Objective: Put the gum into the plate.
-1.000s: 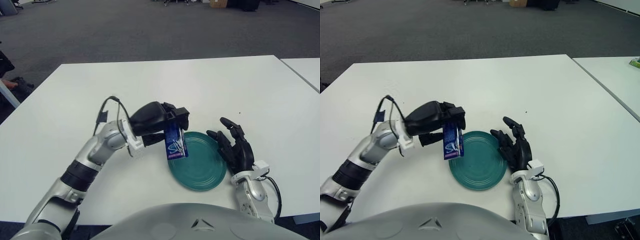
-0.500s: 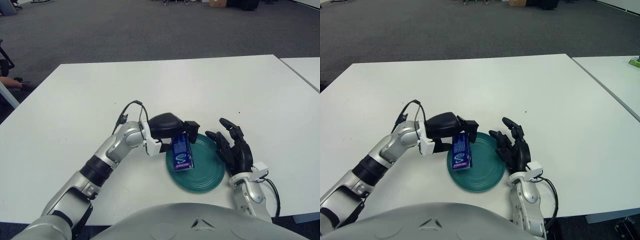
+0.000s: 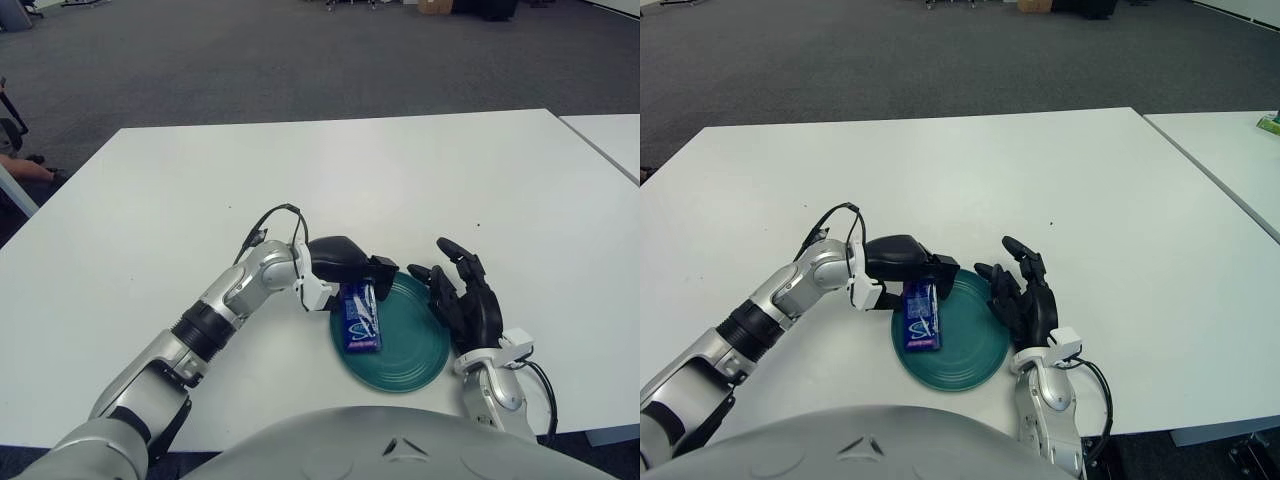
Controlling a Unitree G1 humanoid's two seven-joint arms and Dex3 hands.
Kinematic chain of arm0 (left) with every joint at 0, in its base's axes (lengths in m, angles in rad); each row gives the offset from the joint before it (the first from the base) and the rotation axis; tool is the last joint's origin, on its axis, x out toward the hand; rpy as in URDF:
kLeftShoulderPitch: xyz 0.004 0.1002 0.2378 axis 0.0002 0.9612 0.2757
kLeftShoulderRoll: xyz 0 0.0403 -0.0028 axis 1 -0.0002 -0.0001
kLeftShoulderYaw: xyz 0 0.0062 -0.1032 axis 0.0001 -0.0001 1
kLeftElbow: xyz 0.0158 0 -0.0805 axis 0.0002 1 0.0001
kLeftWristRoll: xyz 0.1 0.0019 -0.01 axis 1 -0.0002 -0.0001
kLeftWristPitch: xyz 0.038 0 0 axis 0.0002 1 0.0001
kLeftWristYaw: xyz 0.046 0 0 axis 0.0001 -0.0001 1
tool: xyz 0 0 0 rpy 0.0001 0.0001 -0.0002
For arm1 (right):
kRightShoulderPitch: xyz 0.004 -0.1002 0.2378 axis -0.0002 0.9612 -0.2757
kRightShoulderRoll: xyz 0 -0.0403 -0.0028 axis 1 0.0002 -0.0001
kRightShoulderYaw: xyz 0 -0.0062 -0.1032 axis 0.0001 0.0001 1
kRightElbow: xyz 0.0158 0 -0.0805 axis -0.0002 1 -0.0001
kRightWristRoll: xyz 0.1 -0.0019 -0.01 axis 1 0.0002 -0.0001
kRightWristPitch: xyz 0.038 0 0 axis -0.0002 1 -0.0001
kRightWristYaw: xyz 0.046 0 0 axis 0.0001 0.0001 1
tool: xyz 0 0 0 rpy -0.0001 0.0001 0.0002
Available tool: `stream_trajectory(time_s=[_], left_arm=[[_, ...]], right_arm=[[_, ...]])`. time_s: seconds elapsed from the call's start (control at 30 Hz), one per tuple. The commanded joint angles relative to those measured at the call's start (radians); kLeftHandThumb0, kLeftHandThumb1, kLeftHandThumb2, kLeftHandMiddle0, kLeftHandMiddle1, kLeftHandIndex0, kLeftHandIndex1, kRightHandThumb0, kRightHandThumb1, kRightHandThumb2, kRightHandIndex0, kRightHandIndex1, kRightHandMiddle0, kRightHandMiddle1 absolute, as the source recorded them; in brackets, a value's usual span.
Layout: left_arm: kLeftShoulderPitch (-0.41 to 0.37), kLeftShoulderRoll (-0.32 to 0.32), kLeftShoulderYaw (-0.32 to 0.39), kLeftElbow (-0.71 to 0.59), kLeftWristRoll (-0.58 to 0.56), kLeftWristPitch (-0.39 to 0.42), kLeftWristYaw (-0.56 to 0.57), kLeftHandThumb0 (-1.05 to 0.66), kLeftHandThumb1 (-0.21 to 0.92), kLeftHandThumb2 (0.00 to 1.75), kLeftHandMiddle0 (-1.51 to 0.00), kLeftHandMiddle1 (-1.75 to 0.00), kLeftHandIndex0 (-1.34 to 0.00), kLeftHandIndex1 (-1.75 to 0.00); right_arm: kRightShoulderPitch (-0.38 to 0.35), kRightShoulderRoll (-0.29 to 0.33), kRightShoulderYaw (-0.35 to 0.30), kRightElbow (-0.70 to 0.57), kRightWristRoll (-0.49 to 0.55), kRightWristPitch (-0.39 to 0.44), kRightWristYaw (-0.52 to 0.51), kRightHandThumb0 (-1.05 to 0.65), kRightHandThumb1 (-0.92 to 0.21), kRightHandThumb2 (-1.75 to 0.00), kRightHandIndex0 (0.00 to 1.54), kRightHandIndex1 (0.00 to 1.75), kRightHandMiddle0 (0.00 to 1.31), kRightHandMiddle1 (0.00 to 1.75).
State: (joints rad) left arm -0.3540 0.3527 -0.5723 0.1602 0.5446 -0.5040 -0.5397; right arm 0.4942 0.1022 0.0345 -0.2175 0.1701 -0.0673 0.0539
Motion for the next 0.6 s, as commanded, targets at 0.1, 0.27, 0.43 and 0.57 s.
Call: stream_trajectory(time_s=[0.1, 0.27, 0.43, 0.57], left_arm=[[-0.035, 0.038, -0.009, 0.059, 0.026, -0.116, 0.040, -1.00, 0.90, 0.44, -0.05, -0.64, -0.01, -0.61], [-0.040, 0.057, -0.002, 0.049, -0.005, -0.161, 0.016, -1.04, 0.92, 0.47, -0.03, -0.19, 0.00, -0.23], [-0.041, 0.066, 0.003, 0.049, -0.027, -0.183, -0.002, -1.05, 0.92, 0.46, 0.00, -0.02, 0.00, -0.04], [-0.031, 0.077, 0.006, 0.026, -0.025, -0.190, -0.004, -1.05, 0.92, 0.45, 0.00, -0.01, 0.00, -0.01]], right_arm=[[0.077, 0.001, 0.011, 0.085, -0.032, 0.065, -0.030, -0.41, -0.91, -0.77, 0.43, 0.54, 0.02, 0.84], [0.075, 0.002, 0.011, 0.088, -0.038, 0.054, -0.031, -0.41, -0.92, -0.79, 0.44, 0.49, 0.02, 0.84], [0.070, -0.002, 0.017, 0.094, -0.047, 0.040, -0.024, -0.41, -0.92, -0.80, 0.46, 0.49, 0.03, 0.85], [0.067, -0.010, 0.022, 0.094, -0.044, 0.031, -0.007, -0.42, -0.92, -0.84, 0.44, 0.47, 0.02, 0.84]])
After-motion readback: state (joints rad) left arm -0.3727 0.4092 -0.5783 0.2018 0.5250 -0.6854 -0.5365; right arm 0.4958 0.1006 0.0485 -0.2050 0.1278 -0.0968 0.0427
